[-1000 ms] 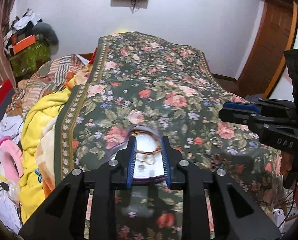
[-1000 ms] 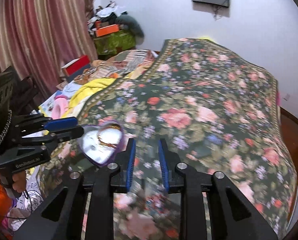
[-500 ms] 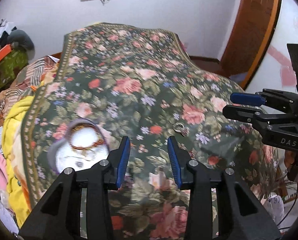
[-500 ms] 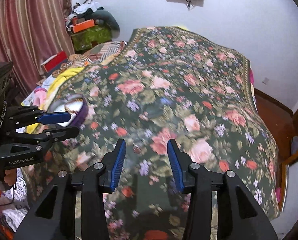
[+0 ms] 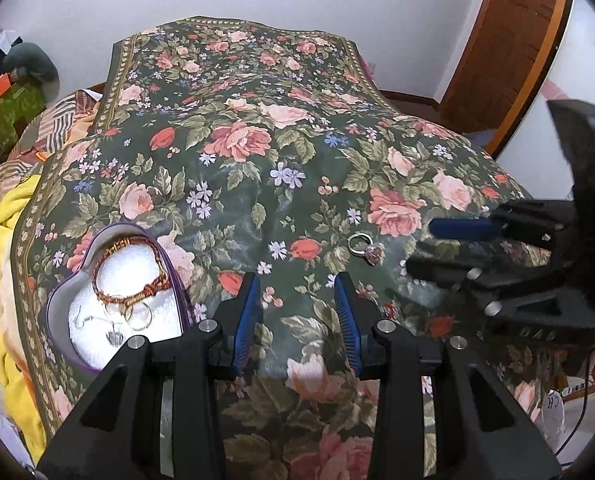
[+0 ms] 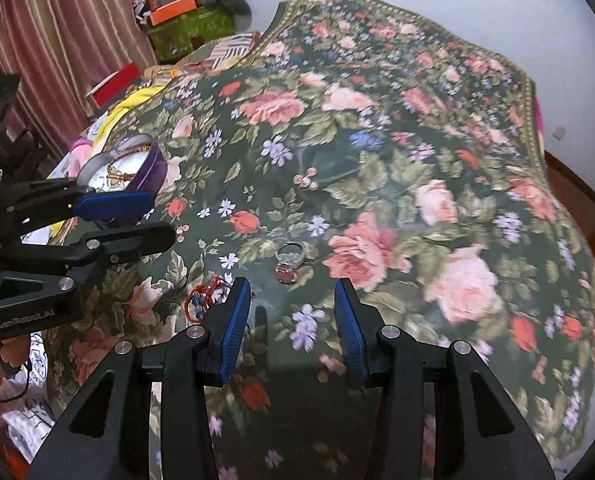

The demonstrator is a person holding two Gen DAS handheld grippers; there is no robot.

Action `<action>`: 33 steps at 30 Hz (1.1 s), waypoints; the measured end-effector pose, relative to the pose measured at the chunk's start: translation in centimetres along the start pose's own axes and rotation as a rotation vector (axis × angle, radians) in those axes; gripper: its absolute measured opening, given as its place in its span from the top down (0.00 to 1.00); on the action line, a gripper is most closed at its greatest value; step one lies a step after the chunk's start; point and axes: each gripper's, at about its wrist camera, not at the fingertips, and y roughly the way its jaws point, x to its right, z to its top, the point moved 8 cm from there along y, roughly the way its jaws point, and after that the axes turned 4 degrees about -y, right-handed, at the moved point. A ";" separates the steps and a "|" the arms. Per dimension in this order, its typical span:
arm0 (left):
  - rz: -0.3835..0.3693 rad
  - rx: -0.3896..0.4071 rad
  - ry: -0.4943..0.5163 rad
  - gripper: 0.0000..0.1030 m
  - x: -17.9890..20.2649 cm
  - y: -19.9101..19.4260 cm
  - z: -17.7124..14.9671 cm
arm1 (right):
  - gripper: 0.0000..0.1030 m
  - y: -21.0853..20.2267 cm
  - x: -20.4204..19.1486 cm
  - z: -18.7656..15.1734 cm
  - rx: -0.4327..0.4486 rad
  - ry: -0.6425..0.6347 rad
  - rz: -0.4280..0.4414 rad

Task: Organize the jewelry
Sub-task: 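Move the left gripper to the red-and-blue beaded bracelet while the right grasps a silver ring, then close the left gripper on the beaded bracelet and lift while the right holds the ring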

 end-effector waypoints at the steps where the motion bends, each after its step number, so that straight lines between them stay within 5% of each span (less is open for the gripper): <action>1: -0.003 0.000 -0.001 0.64 -0.1 0.1 0.1 | 0.61 0.4 -0.2 0.0 -0.008 -0.007 0.006; 4: -0.008 -0.004 -0.003 0.64 -0.3 0.6 0.2 | 0.62 1.6 -0.4 0.0 -0.034 -0.015 0.013; 11: -0.023 -0.024 -0.020 0.64 -0.9 1.3 -0.2 | 0.90 2.9 0.0 0.0 -0.049 0.018 0.032; 33: -0.051 -0.095 0.073 0.64 4.2 1.3 -3.6 | 0.90 -2.8 1.6 -2.5 0.076 0.123 0.049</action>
